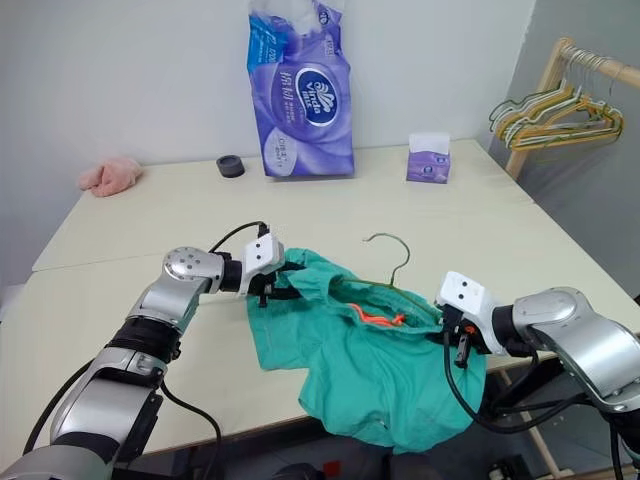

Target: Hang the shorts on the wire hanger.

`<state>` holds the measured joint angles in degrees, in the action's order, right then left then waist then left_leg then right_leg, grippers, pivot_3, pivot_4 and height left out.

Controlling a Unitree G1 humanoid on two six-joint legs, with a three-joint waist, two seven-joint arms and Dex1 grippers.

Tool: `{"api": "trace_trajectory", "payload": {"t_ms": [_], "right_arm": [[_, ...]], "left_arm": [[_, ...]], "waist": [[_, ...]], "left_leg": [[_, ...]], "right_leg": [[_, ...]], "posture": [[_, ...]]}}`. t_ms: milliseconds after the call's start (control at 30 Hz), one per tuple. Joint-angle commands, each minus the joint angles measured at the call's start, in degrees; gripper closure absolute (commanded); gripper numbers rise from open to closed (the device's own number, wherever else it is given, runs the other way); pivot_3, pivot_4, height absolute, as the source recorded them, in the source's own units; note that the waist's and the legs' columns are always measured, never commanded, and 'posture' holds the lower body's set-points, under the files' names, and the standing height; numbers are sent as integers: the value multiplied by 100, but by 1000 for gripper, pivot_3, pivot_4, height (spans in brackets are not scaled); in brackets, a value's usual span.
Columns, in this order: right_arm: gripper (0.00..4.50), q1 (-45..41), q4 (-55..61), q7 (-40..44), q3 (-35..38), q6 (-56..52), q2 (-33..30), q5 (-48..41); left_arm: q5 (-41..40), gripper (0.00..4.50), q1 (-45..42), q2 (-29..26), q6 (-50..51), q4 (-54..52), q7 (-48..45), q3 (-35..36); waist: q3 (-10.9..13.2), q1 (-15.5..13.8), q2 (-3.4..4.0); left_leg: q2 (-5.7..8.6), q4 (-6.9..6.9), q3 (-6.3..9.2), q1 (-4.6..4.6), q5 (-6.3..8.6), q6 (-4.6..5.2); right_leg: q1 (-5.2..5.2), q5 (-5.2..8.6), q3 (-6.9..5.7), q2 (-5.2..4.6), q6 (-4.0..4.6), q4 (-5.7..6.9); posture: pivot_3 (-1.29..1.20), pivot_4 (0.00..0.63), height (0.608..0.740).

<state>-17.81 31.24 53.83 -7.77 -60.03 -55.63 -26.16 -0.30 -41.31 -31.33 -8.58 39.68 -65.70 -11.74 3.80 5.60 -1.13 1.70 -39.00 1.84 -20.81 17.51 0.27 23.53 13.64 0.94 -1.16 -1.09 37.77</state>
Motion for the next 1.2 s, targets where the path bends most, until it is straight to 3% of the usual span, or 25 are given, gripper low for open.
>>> {"api": "trace_trajectory", "payload": {"t_ms": [33, 133, 467, 700, 900, 1033, 1200], "right_arm": [[4500, -212, 194, -188, 398, -484, 51, -324], [4500, -152, 284, -368, 761, -1056, 200, -700], [4500, 814, 777, -1632, 3373, -2936, 1489, -1152], [4500, 1179, 987, -2715, 4340, -3247, 2283, -1324], [4500, 1292, 314, -3680, 5253, -3247, 1405, -2232], [4500, 635, -925, -4561, 5899, -3247, 399, -2599], [4500, 5, -1979, -5535, 6007, -3247, -285, -2938]], "left_arm": [[235, 1114, -273, -72, -677, 342, 584, 178], [-92, 1114, -386, 42, -512, 303, 692, 448], [-1662, 1114, 244, 461, 2447, -2930, -62, 419], [-1649, 1114, 35, 789, 2710, -3593, -86, 11], [-1668, 1114, -304, 1454, 2668, -3579, 39, -230], [-1464, 1114, -615, 1896, 2557, -3442, 179, -528], [-1164, 1114, -955, 2251, 2432, -3269, 555, -677]], "waist": [[0, -2, 0], [0, -28, -2], [1, -48, -2], [6, 5, 11], [29, 116, 43], [60, 316, 76], [87, 456, 62]], "left_leg": [[0, 0, 0, 0, 0, 0], [0, 0, 1, -2, 0, 0], [0, -2, -1, -2, 1, 0], [1, -1, -7, 2, 1, 1], [17, -1, -21, 4, 9, 17], [20, 5, -46, 5, 19, 35], [39, 7, -75, 10, 41, 74]], "right_leg": [[0, 0, 0, 0, 0, 0], [0, 0, -1, -1, 0, 0], [0, -1, 4, -2, -2, 8], [-4, 2, 8, 2, -5, 8], [-12, 9, 23, 2, -18, 0], [-28, 21, 48, 12, -35, -9], [-28, 41, 91, 17, -67, -8]], "posture": [[-207, 18, 740], [-210, 24, 740], [-248, 65, 740], [-287, 78, 740], [-337, 95, 740], [-351, 108, 740], [-351, 120, 740]]}}
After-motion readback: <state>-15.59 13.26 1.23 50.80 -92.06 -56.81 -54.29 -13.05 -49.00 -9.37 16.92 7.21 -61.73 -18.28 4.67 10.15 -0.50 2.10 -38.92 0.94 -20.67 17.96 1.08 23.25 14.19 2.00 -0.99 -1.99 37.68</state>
